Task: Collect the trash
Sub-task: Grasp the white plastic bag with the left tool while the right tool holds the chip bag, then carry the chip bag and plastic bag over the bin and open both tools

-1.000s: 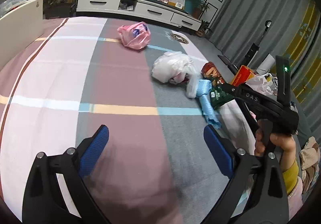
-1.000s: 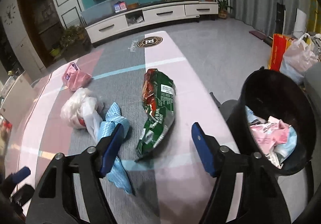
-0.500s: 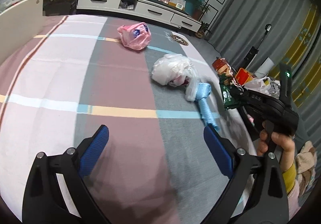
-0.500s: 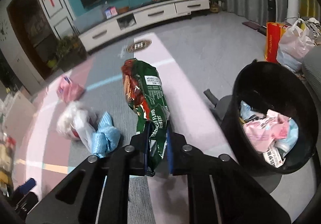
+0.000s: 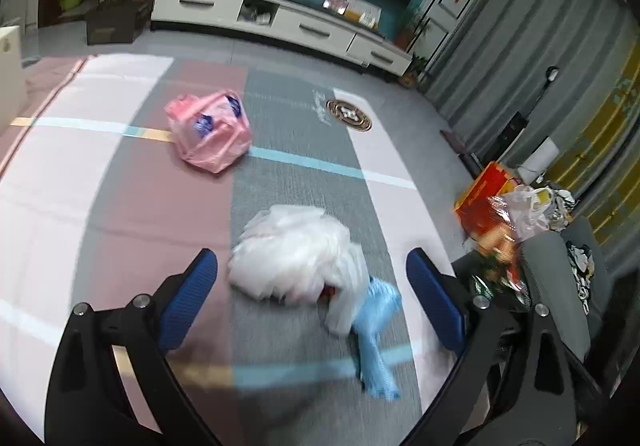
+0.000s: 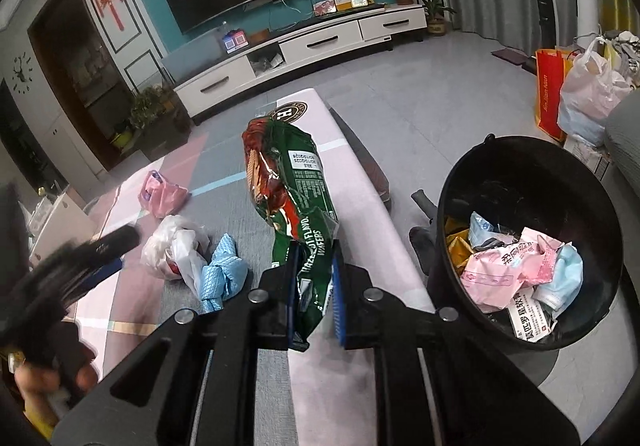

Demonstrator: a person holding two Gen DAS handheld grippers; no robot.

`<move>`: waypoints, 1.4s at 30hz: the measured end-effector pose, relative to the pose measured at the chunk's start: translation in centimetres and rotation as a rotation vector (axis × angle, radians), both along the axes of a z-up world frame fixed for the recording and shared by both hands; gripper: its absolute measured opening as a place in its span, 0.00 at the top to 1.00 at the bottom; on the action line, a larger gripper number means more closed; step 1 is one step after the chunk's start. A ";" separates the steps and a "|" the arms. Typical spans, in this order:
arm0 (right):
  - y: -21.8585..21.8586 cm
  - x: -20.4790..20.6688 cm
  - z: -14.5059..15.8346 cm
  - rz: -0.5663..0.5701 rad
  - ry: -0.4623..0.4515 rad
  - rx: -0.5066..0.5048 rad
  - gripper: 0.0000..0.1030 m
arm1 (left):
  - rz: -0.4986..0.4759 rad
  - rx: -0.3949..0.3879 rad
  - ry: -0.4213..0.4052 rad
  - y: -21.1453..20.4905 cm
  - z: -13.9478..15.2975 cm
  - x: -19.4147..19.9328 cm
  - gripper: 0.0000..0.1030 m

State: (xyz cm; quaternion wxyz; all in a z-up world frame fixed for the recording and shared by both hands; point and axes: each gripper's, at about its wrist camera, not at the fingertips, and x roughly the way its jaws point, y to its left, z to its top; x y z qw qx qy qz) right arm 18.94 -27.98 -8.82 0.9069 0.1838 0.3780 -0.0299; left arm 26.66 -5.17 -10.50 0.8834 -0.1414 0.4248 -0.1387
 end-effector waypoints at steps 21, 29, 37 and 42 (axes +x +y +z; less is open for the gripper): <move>-2.1 -0.9 0.7 -0.034 -0.022 0.039 0.85 | -0.040 0.063 -0.158 -0.5 4.7 -5.1 0.77; -3.4 -2.9 2.3 -0.084 -0.070 -0.009 0.85 | -0.155 0.088 -0.217 -6.3 7.2 -7.3 0.76; -6.6 -5.2 3.0 -0.171 -0.084 -0.062 0.85 | -0.260 0.135 -0.239 -12.8 7.7 -8.0 0.76; -8.9 -6.5 3.1 -0.222 -0.082 -0.093 0.85 | -0.311 0.145 -0.245 -16.0 7.6 -8.2 0.75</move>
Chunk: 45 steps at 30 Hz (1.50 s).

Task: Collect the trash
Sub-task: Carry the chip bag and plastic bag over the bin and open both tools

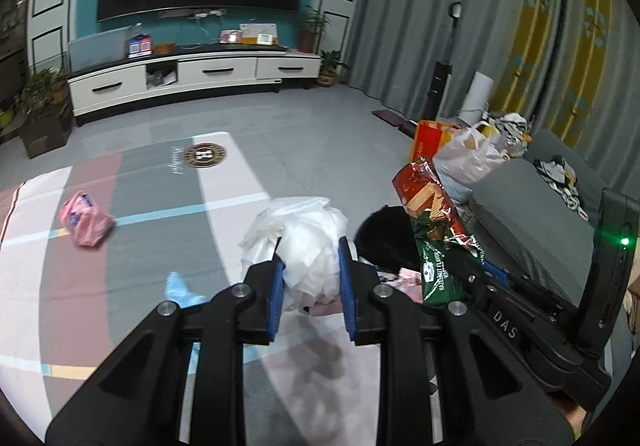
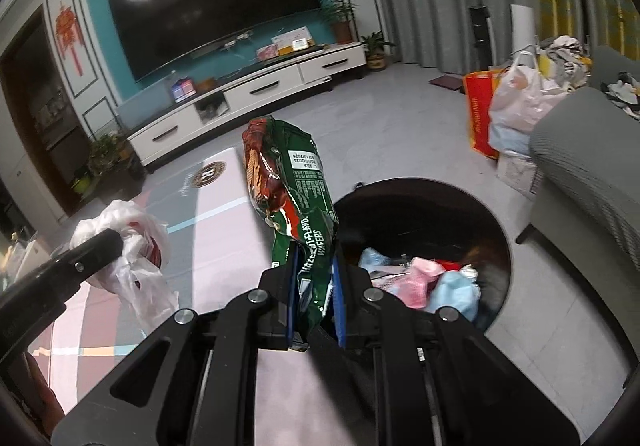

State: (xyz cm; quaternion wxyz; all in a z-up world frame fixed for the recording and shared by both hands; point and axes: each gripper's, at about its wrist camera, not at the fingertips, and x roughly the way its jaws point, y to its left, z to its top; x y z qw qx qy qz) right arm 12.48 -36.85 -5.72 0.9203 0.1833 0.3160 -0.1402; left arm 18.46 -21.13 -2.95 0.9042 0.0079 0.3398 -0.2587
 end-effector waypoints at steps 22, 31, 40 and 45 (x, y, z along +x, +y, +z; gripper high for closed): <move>-6.6 -3.4 -1.7 -0.147 0.047 -0.014 0.85 | -0.128 0.046 0.038 -8.4 -2.6 0.2 0.74; -7.8 -4.1 -2.2 -0.173 0.064 -0.016 0.85 | -0.154 0.064 0.054 -10.8 -3.9 0.5 0.73; -8.6 -3.8 -2.9 -0.186 0.088 -0.004 0.84 | -0.165 0.081 0.078 -12.4 -5.2 1.3 0.72; -9.1 -3.5 -3.4 -0.187 0.104 0.004 0.84 | -0.170 0.091 0.086 -13.0 -5.7 1.4 0.71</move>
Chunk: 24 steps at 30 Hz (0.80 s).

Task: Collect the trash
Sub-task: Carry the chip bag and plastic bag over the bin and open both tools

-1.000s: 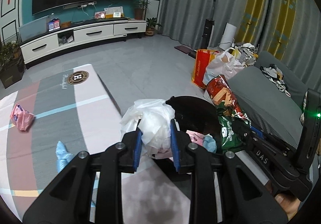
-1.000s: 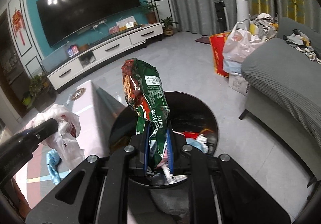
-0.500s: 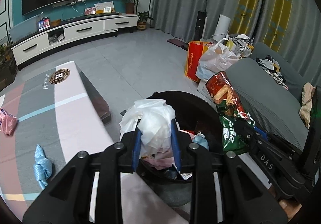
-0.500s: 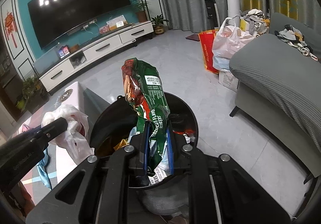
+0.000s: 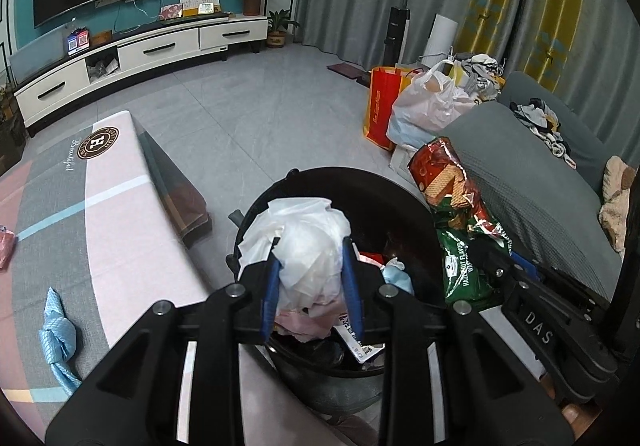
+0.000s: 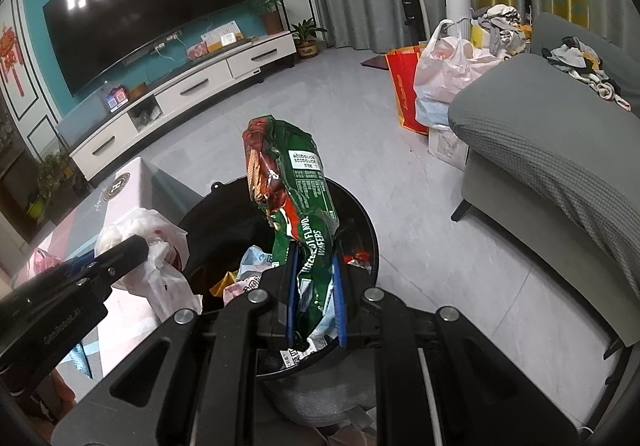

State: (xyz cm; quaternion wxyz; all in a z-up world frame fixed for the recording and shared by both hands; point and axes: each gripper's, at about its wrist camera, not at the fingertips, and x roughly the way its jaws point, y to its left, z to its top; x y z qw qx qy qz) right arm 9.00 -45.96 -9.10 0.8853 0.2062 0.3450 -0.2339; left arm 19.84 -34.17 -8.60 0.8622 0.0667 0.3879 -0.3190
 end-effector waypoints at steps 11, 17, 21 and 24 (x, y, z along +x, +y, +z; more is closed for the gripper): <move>-0.4 0.3 -0.4 0.003 0.012 0.001 0.84 | -0.001 0.013 0.015 -0.4 -0.8 0.5 0.71; -0.3 0.5 -0.6 0.007 0.025 0.002 0.84 | -0.003 0.024 0.022 -0.8 -1.2 0.7 0.70; -0.3 0.6 -0.8 0.009 0.031 0.004 0.84 | -0.001 0.029 0.025 -0.9 -1.5 0.8 0.70; -0.2 0.7 -0.9 0.012 0.036 0.008 0.85 | 0.003 0.030 0.030 -1.1 -1.6 1.1 0.70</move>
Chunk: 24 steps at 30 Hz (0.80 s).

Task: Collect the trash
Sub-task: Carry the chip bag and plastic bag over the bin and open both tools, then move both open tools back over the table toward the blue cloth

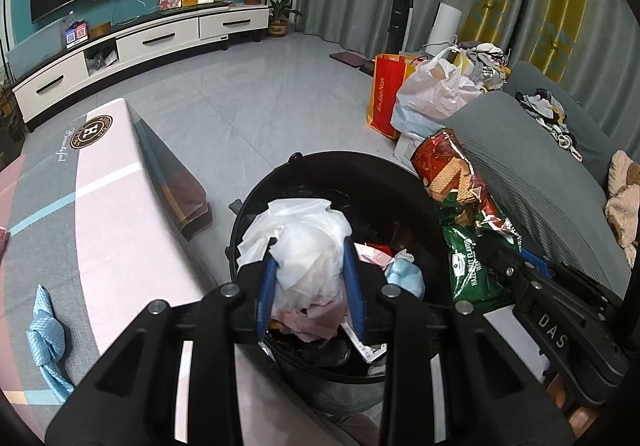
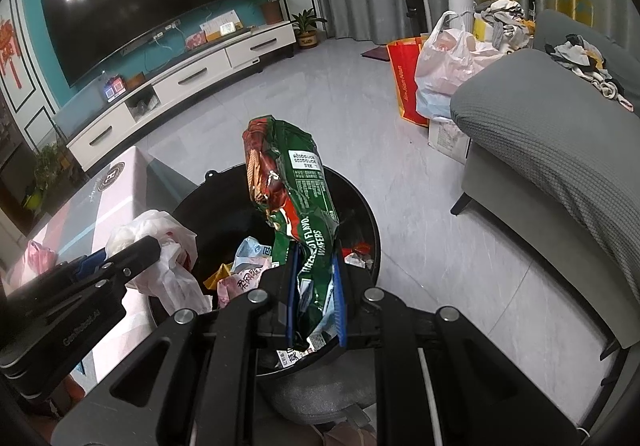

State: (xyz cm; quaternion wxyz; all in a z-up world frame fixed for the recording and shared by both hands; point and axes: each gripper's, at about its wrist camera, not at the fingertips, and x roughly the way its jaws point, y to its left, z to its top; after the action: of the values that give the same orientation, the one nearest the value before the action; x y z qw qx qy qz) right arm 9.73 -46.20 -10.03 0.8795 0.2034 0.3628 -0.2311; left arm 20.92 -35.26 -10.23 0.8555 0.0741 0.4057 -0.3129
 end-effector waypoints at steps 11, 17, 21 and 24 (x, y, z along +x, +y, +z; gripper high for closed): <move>-0.1 0.5 -0.4 0.010 0.021 0.004 0.84 | 0.001 0.011 0.011 -0.4 -0.7 0.3 0.66; 0.0 0.6 -0.5 0.014 0.026 0.003 0.84 | -0.002 0.014 0.010 -0.3 -0.7 0.1 0.63; 0.0 0.7 -0.6 0.013 0.030 0.002 0.83 | -0.005 0.011 0.012 -0.4 -0.8 0.2 0.58; 0.0 0.6 -0.7 0.010 0.034 0.006 0.77 | -0.004 0.004 0.008 -0.2 -0.7 0.2 0.47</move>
State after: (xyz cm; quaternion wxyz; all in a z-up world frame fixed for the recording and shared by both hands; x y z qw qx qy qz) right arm 10.37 -46.24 -10.76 0.8739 0.2002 0.3794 -0.2288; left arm 21.08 -35.43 -10.96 0.8532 0.0753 0.4096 -0.3141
